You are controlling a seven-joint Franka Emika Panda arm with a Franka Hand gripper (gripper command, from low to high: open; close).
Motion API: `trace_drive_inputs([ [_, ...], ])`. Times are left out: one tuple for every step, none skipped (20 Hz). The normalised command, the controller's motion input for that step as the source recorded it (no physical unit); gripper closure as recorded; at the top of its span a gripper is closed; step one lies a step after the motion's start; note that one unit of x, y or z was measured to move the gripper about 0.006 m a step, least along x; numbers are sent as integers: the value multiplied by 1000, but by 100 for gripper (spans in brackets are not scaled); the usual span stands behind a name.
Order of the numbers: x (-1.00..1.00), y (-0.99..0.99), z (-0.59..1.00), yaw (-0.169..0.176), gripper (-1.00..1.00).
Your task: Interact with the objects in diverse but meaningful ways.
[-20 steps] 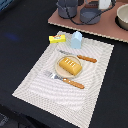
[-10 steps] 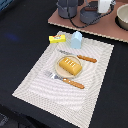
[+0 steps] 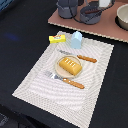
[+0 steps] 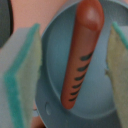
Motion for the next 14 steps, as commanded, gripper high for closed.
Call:
trace_drive_inputs([
  [51,83,760,9,-100],
  [91,23,837,0,-100],
  [189,0,994,0,-100],
  [229,-6,1000,0,-100],
  [297,-57,1000,0,-100],
  [229,-237,1000,-2,-100],
  [277,-434,1000,-2,-100],
  [391,-497,1000,-3,-100],
  [443,-626,1000,0,-100],
  [423,-697,966,-7,-100],
  [403,-717,843,-2,-100],
  [351,-723,751,0,-100],
  [286,-734,686,0,-100],
  [246,-751,651,0,-100],
])
